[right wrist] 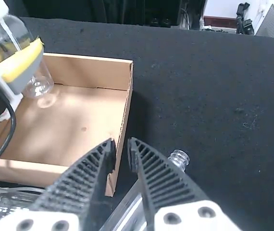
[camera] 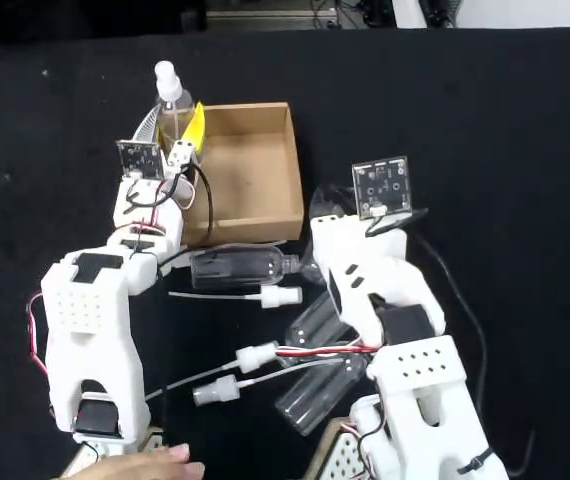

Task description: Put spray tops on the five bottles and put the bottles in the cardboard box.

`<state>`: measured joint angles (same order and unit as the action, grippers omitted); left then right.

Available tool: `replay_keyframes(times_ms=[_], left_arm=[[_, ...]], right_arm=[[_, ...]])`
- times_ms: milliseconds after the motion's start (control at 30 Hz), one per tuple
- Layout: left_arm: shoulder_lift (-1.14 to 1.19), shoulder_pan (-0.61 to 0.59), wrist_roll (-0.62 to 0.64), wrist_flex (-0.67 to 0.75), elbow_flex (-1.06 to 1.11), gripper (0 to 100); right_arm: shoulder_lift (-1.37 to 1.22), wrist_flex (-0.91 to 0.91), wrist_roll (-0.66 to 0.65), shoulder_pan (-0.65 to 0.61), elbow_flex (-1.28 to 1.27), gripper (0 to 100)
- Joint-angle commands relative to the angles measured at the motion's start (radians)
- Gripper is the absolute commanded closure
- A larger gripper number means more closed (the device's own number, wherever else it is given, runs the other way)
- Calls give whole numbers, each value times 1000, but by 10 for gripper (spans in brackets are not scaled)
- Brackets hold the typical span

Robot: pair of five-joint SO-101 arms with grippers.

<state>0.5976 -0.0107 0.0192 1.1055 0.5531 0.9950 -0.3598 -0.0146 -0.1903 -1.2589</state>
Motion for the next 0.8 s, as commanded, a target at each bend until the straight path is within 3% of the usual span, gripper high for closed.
replay_keyframes(times_ms=[0,300,533,767], left_arm=[[-17,10,3,-147,-79,967],[-17,2,31,-109,-91,963],[-15,4,37,-215,-94,766],[-17,-1,29,-221,-91,746]], right_arm=[[44,31,-3,23,4,962],[45,31,-3,23,4,962],[45,31,-5,23,5,962],[45,31,-5,23,5,962]])
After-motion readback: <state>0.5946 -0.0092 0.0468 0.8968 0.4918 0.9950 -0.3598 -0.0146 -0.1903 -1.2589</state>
